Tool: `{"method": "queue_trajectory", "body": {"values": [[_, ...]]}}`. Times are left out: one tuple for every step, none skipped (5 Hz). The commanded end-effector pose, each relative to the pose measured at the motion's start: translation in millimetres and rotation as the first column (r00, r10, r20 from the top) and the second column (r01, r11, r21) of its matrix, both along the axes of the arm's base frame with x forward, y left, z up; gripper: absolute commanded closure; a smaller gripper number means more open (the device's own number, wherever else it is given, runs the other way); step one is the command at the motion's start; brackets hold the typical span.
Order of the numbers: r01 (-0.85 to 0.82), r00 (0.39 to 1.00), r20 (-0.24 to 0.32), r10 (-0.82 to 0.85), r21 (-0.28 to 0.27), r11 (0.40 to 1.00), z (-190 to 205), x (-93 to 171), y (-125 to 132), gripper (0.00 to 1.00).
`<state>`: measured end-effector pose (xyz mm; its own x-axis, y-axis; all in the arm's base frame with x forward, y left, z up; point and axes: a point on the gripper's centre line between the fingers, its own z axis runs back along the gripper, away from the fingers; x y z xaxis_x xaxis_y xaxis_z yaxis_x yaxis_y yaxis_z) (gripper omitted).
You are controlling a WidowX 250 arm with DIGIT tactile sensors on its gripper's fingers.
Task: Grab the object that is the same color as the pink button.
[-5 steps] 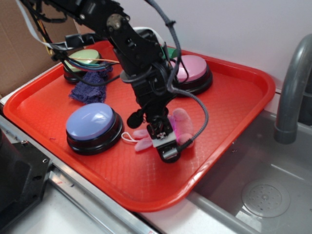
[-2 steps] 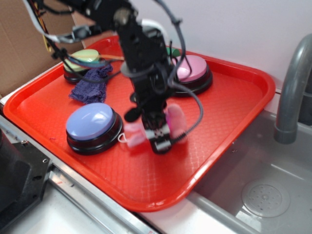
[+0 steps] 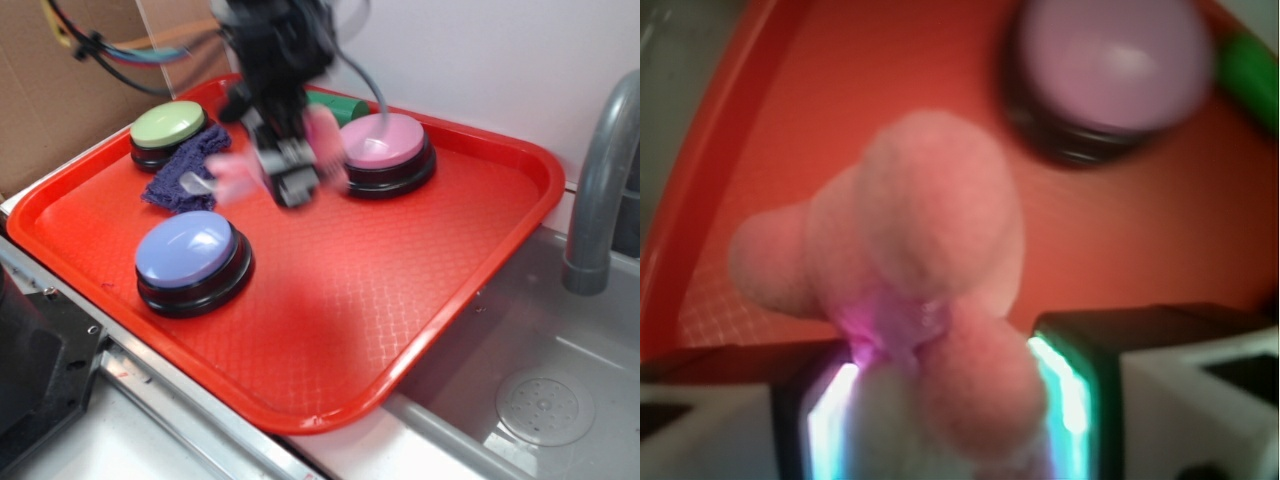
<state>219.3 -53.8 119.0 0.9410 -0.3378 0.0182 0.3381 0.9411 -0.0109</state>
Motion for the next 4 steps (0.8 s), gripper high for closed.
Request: {"method": "queue_trajectory", "body": {"values": [[-0.200, 0.980, 0.010, 0.200, 0.003, 0.980, 31.6, -11.8, 63.7, 1.00], [-0.286, 0.956, -0.050, 0.289, 0.058, 0.957, 39.2, -19.2, 84.9, 1.00], [-0.343, 0.938, -0.029, 0.345, 0.045, 0.938, 36.3, -19.5, 98.7, 1.00], [-0.351, 0.927, -0.134, 0.350, 0.022, 0.936, 39.7, -23.7, 96.8, 0.00]]}}
